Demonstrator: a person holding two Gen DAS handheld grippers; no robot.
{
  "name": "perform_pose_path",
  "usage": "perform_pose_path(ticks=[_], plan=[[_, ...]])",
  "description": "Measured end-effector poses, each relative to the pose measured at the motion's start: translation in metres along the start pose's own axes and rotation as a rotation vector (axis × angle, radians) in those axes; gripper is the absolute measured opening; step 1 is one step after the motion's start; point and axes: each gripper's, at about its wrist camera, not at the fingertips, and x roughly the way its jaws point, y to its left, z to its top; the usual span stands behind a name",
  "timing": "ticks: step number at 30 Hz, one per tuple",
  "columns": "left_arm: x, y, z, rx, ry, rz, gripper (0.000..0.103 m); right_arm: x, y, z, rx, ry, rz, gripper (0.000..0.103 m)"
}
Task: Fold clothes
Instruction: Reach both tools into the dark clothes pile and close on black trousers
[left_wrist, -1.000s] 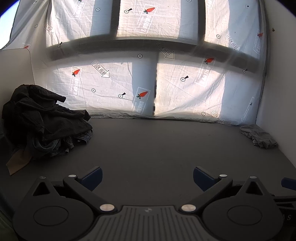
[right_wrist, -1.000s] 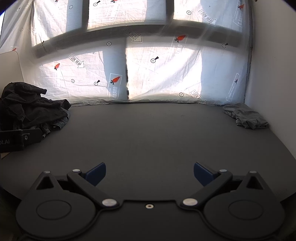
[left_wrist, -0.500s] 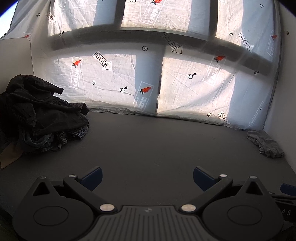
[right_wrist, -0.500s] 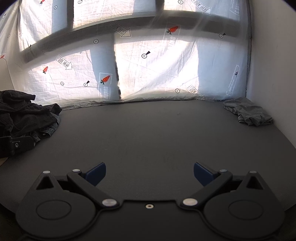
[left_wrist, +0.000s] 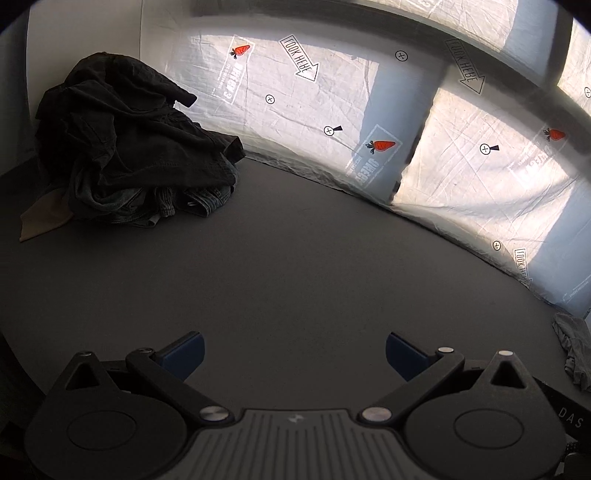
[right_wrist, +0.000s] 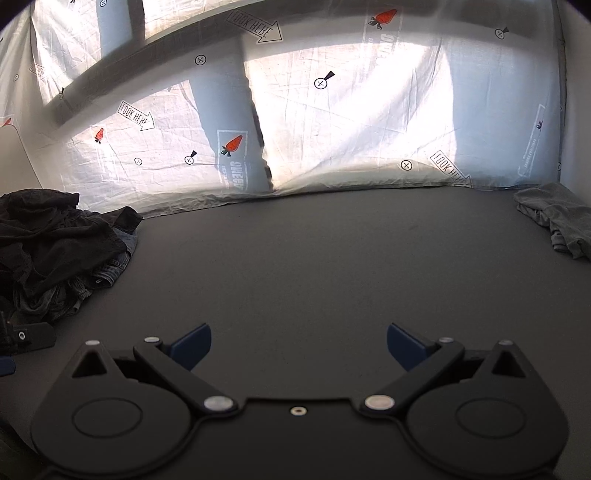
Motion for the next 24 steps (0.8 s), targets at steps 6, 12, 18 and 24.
perform_pose_path(ticks=[6, 12, 18, 24], plan=[[0.029, 0.054, 0.039, -0.173, 0.011, 0.064, 0.103, 0.052, 0.043, 0.022, 0.009, 0.066, 0.14, 0.103], [0.065, 0.141, 0.101, -0.334, -0.047, 0.133, 0.103, 0.113, 0.118, 0.046, 0.068, 0.121, 0.246, 0.103], [0.108, 0.256, 0.176, -0.549, -0.134, 0.153, 0.103, 0.175, 0.216, 0.079, 0.097, 0.147, 0.391, 0.102], [0.147, 0.341, 0.233, -0.613, -0.171, 0.172, 0.103, 0.246, 0.317, 0.119, 0.213, 0.198, 0.574, 0.07]])
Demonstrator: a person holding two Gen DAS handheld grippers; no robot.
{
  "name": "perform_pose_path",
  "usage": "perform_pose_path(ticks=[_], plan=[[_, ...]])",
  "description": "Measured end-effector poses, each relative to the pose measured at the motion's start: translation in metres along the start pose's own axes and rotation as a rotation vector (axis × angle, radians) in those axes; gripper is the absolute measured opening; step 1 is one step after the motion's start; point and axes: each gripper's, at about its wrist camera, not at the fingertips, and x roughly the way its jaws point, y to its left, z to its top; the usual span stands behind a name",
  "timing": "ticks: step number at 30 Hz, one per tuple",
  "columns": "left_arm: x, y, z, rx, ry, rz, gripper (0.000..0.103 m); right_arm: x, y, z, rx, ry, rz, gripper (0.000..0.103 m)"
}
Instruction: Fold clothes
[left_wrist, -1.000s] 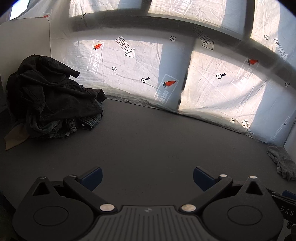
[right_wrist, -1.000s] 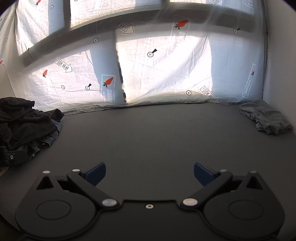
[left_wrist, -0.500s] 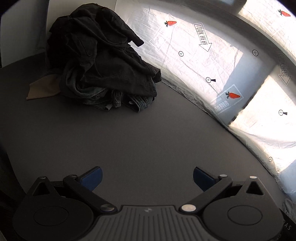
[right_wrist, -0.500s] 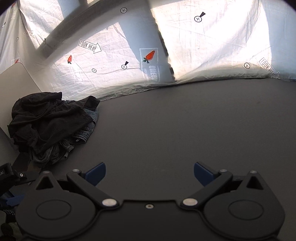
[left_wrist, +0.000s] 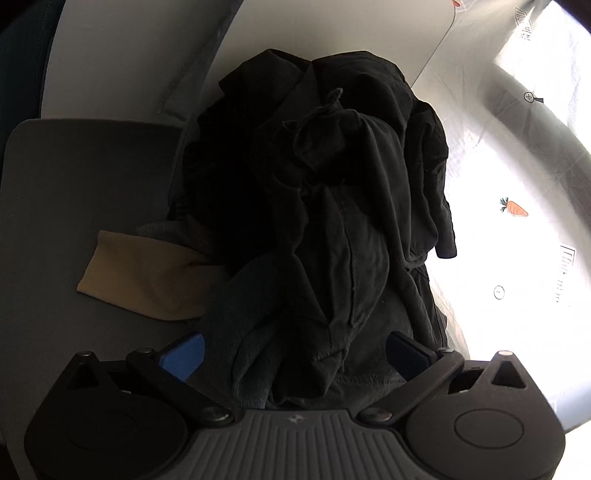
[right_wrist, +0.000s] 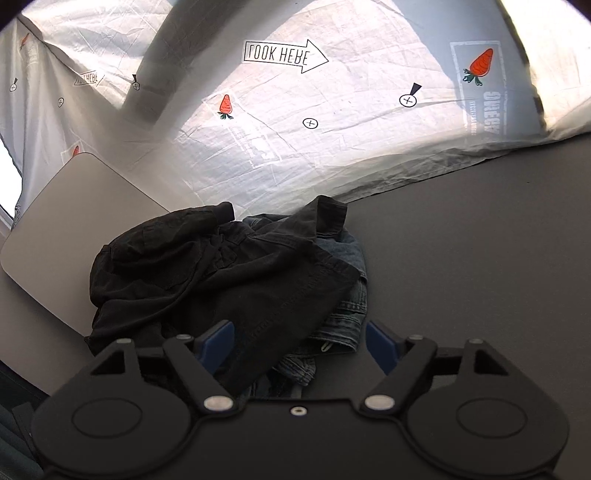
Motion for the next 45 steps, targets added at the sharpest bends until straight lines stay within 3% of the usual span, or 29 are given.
perform_pose_path(ticks=[3, 7, 10, 17, 20, 22, 23, 24, 25, 27, 31, 34, 36, 39, 41, 45], plan=[[0.023, 0.009, 0.023, -0.009, 0.0, -0.013, 0.103, 0.058, 0.022, 0.015, 0.065, 0.052, 0.104, 0.054], [0.041, 0.012, 0.037, -0.011, 0.004, -0.095, 0.1, 0.133, 0.043, 0.025, 0.203, 0.143, 0.216, 0.034], [0.046, 0.004, 0.041, -0.01, -0.023, -0.137, 0.094, 0.175, 0.051, 0.022, 0.251, 0.199, 0.244, 0.03], [0.063, -0.006, 0.054, 0.008, 0.006, -0.216, 0.072, 0.239, 0.068, 0.014, 0.325, 0.255, 0.348, 0.032], [0.064, -0.009, 0.055, 0.034, -0.003, -0.215, 0.063, 0.246, 0.081, 0.016, 0.273, 0.264, 0.438, 0.045], [0.062, -0.012, 0.054, 0.044, -0.011, -0.205, 0.06, 0.246, 0.086, 0.018, 0.293, 0.259, 0.497, 0.062], [0.061, -0.013, 0.054, 0.047, -0.016, -0.202, 0.059, 0.245, 0.09, 0.02, 0.277, 0.253, 0.488, 0.061], [0.06, -0.015, 0.053, 0.054, -0.021, -0.195, 0.057, 0.245, 0.094, 0.021, 0.25, 0.249, 0.463, 0.048], [0.059, -0.019, 0.053, 0.065, -0.026, -0.185, 0.055, 0.247, 0.101, 0.024, 0.203, 0.261, 0.397, 0.02], [0.056, -0.026, 0.052, 0.084, -0.04, -0.163, 0.051, 0.245, 0.109, 0.026, 0.135, 0.265, 0.336, 0.012], [0.037, -0.052, 0.045, 0.154, -0.103, -0.1, 0.031, 0.186, 0.134, 0.039, -0.089, 0.091, 0.291, 0.006], [0.011, -0.08, 0.03, 0.252, -0.16, -0.082, 0.022, 0.119, 0.132, 0.065, -0.168, -0.055, 0.315, 0.006], [-0.009, -0.1, 0.016, 0.319, -0.192, -0.09, 0.02, 0.068, 0.128, 0.086, -0.23, -0.169, 0.286, 0.006], [-0.044, -0.135, -0.015, 0.44, -0.242, -0.125, 0.018, -0.026, 0.106, 0.109, -0.268, -0.342, 0.24, 0.006], [-0.076, -0.159, -0.048, 0.524, -0.259, -0.192, 0.014, -0.095, 0.081, 0.117, -0.273, -0.436, 0.175, 0.006], [-0.132, -0.211, -0.141, 0.728, -0.215, -0.33, 0.014, -0.236, 0.009, 0.096, -0.308, -0.628, 0.035, 0.005]])
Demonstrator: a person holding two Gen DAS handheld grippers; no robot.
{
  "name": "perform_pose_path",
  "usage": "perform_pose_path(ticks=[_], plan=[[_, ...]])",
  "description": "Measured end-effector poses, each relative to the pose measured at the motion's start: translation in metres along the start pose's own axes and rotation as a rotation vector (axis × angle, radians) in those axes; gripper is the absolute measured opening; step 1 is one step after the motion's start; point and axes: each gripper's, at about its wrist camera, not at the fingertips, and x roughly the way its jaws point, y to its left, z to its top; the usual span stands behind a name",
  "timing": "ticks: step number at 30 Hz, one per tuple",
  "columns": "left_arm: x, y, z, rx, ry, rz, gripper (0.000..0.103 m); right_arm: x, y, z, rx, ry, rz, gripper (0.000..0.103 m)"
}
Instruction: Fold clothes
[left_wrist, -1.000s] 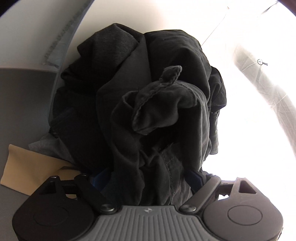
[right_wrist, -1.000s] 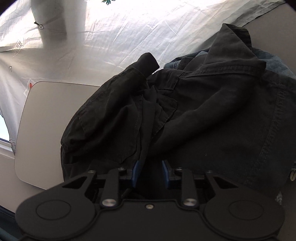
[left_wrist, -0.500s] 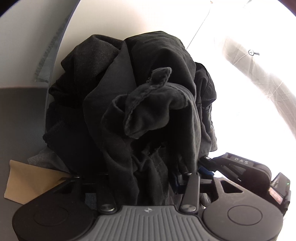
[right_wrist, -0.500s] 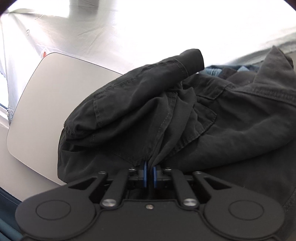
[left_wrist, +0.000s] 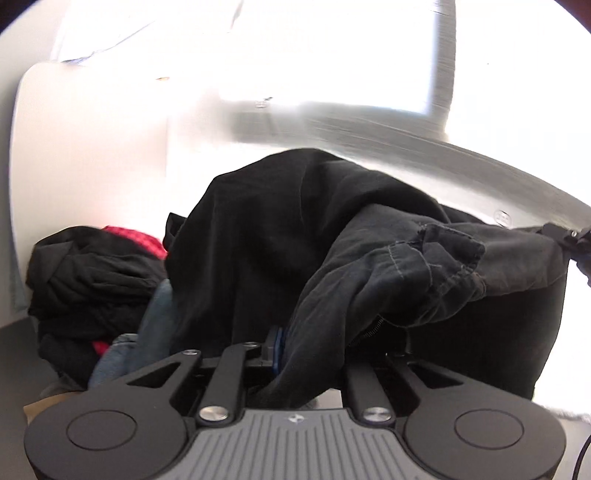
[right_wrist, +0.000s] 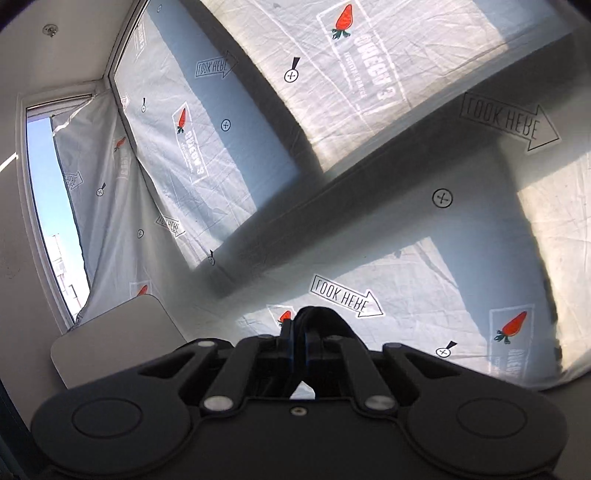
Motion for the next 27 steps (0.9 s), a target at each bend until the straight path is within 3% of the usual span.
perform_pose_path(ticks=[3, 6, 8, 10, 12, 15, 18, 19, 22, 24, 27], plan=[[-0.025, -0.081, -0.042, 0.083, 0.137, -0.179, 0.017, -0.113, -0.045, 0.009, -0.198, -0.023, -0.188, 0.006], [-0.03, -0.146, -0.103, 0.131, 0.367, -0.33, 0.022, -0.181, -0.104, -0.015, -0.318, 0.231, -0.495, 0.013], [-0.021, -0.175, -0.146, 0.172, 0.55, -0.387, 0.022, -0.212, -0.152, -0.052, -0.307, 0.462, -0.68, 0.017], [-0.015, -0.195, -0.178, 0.207, 0.683, -0.391, 0.023, -0.255, -0.19, -0.092, -0.208, 0.59, -0.773, 0.019], [-0.009, -0.206, -0.196, 0.207, 0.782, -0.379, 0.023, -0.287, -0.206, -0.116, -0.108, 0.636, -0.825, 0.021], [-0.006, -0.203, -0.202, 0.114, 0.805, -0.335, 0.024, -0.32, -0.226, -0.129, 0.088, 0.591, -0.845, 0.021], [-0.014, -0.194, -0.204, 0.073, 0.775, -0.289, 0.033, -0.328, -0.25, -0.118, 0.123, 0.505, -0.899, 0.028], [-0.013, -0.191, -0.204, 0.072, 0.765, -0.279, 0.036, -0.331, -0.26, -0.112, 0.12, 0.478, -0.914, 0.033], [-0.007, -0.187, -0.198, 0.067, 0.759, -0.263, 0.042, -0.33, -0.293, -0.098, 0.156, 0.391, -0.925, 0.038], [-0.001, -0.193, -0.196, 0.079, 0.768, -0.256, 0.043, -0.326, -0.321, -0.092, 0.23, 0.34, -0.916, 0.046], [0.01, -0.199, -0.189, 0.116, 0.797, -0.288, 0.046, -0.314, -0.357, -0.093, 0.359, 0.326, -0.883, 0.048]])
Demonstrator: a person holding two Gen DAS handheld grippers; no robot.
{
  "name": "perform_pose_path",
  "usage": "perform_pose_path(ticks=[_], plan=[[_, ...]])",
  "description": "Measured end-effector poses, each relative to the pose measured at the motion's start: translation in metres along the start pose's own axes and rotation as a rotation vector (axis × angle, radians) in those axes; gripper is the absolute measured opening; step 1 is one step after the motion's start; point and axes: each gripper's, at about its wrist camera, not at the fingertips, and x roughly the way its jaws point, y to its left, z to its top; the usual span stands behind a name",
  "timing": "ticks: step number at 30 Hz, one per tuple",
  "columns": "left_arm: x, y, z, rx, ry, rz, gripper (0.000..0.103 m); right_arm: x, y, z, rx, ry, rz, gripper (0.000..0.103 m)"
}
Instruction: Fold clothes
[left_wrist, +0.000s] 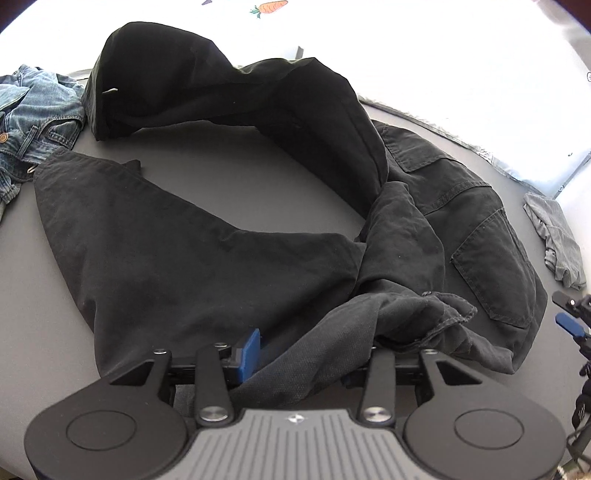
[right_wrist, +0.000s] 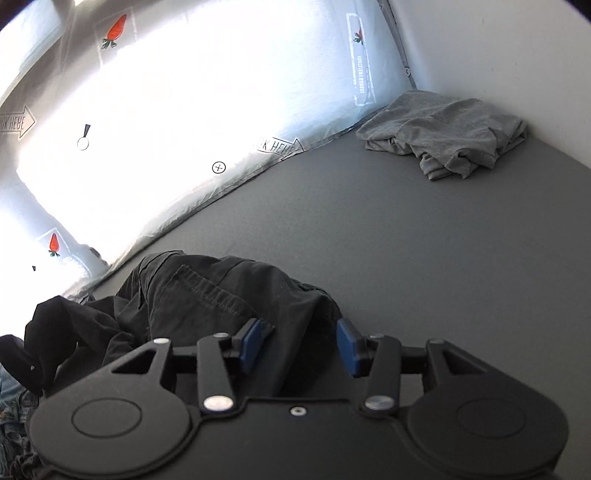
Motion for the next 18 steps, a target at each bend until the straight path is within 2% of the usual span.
perform_pose_path(ticks=[3, 5, 7, 8, 9, 10, 11, 13, 14, 15, 16, 18], plan=[[-0.007, 0.006, 0.012, 0.028, 0.042, -0.073, 0.048, 0.032, -0.005, 0.009, 0.074, 0.093, 0.006, 0.049], [-0.022, 0.017, 0.018, 0.024, 0.022, -0.132, 0.053, 0.043, -0.004, 0.013, 0.085, 0.131, 0.005, 0.049], [-0.042, 0.033, 0.021, -0.015, -0.054, -0.202, 0.069, 0.048, -0.002, 0.016, 0.066, 0.139, 0.0, 0.049], [-0.053, 0.043, 0.022, -0.047, -0.104, -0.233, 0.073, 0.051, -0.003, 0.017, 0.06, 0.139, -0.004, 0.049], [-0.062, 0.055, 0.025, -0.086, -0.154, -0.253, 0.08, 0.052, -0.004, 0.017, 0.069, 0.139, -0.004, 0.049], [-0.068, 0.065, 0.028, -0.128, -0.198, -0.234, 0.085, 0.052, -0.008, 0.016, 0.095, 0.142, 0.003, 0.05], [-0.068, 0.07, 0.031, -0.144, -0.211, -0.184, 0.087, 0.053, -0.012, 0.015, 0.136, 0.147, 0.018, 0.05], [-0.05, 0.069, 0.04, -0.103, -0.159, 0.042, 0.087, 0.056, -0.024, 0.012, 0.238, 0.163, 0.051, 0.051], [-0.035, 0.065, 0.043, -0.063, -0.123, 0.174, 0.087, 0.058, -0.029, 0.01, 0.291, 0.17, 0.063, 0.052], [-0.016, 0.062, 0.043, -0.028, -0.093, 0.276, 0.087, 0.059, -0.033, 0.008, 0.329, 0.175, 0.071, 0.054], [0.001, 0.061, 0.042, -0.012, -0.055, 0.341, 0.087, 0.06, -0.036, 0.005, 0.362, 0.183, 0.076, 0.058], [0.035, 0.062, 0.037, -0.022, 0.049, 0.4, 0.087, 0.063, -0.042, 0.001, 0.429, 0.202, 0.086, 0.062]])
